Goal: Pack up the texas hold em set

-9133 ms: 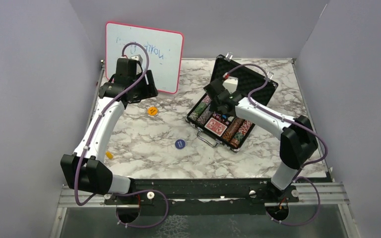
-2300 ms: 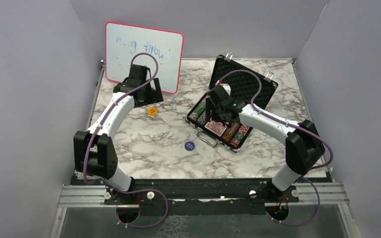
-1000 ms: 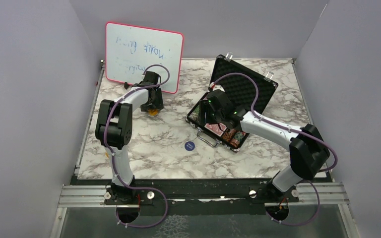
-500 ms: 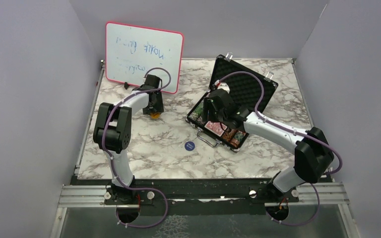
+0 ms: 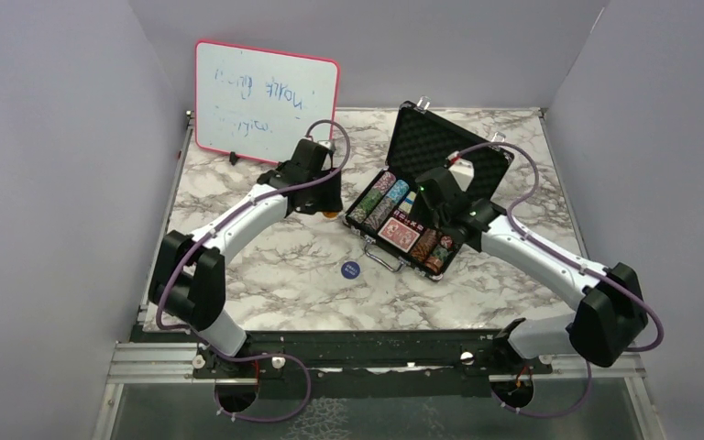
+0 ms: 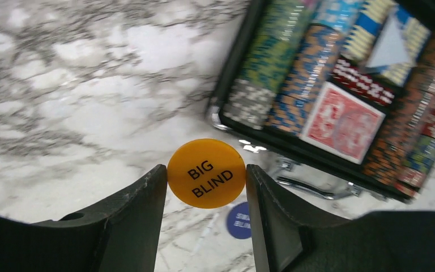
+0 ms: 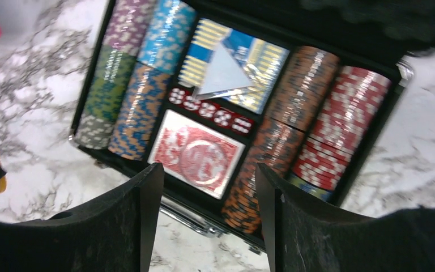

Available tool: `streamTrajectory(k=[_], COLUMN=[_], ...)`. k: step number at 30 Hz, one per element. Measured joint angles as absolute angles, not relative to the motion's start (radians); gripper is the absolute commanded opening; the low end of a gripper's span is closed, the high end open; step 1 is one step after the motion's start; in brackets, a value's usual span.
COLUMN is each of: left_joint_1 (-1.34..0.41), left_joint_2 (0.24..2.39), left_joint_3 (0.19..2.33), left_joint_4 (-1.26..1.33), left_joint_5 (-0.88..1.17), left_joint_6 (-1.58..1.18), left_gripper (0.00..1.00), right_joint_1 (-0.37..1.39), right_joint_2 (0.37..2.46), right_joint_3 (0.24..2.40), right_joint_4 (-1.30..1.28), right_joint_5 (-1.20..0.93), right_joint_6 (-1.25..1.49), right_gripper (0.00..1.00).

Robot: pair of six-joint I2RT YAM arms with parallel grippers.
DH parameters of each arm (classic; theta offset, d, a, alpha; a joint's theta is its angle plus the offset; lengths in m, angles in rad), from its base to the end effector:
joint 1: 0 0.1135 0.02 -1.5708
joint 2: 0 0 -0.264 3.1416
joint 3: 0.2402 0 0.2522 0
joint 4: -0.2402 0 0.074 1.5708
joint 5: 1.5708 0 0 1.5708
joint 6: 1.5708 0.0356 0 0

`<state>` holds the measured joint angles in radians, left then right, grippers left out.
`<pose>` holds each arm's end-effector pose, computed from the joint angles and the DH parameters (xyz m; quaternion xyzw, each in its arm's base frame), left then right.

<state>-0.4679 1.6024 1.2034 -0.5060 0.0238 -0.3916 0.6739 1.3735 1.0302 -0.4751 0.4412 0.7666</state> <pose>0.3076 -0.1564 0.2513 0.0399 0.9442 -0.1464 0.2924 0.2374 0.1701 0.2689 0.1224 0.9028 0.0835 0.4037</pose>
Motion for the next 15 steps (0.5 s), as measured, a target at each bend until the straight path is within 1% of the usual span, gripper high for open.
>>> streamTrajectory(k=[6, 9, 15], left_joint_1=[-0.581, -0.645, -0.727], left_joint_2=[1.613, 1.689, 1.827], left_joint_3=[1.239, 1.318, 1.425], left_joint_4=[-0.431, -0.405, -0.369], left_joint_5=[0.167, 0.247, 0.313], left_joint_6=[-0.369, -0.346, -0.318], left_gripper=[0.51, 0.50, 0.50], right_joint_1=[0.655, 0.655, 0.655], right_joint_2=[1.240, 1.177, 1.071], right_joint_3=[0.952, 0.926, 0.884], right_joint_4=[-0.590, -0.645, -0.703], right_joint_5=[0.522, 0.551, 0.587], right_joint_6=[0.914, 0.981, 1.060], right_gripper=[0.63, 0.63, 0.63])
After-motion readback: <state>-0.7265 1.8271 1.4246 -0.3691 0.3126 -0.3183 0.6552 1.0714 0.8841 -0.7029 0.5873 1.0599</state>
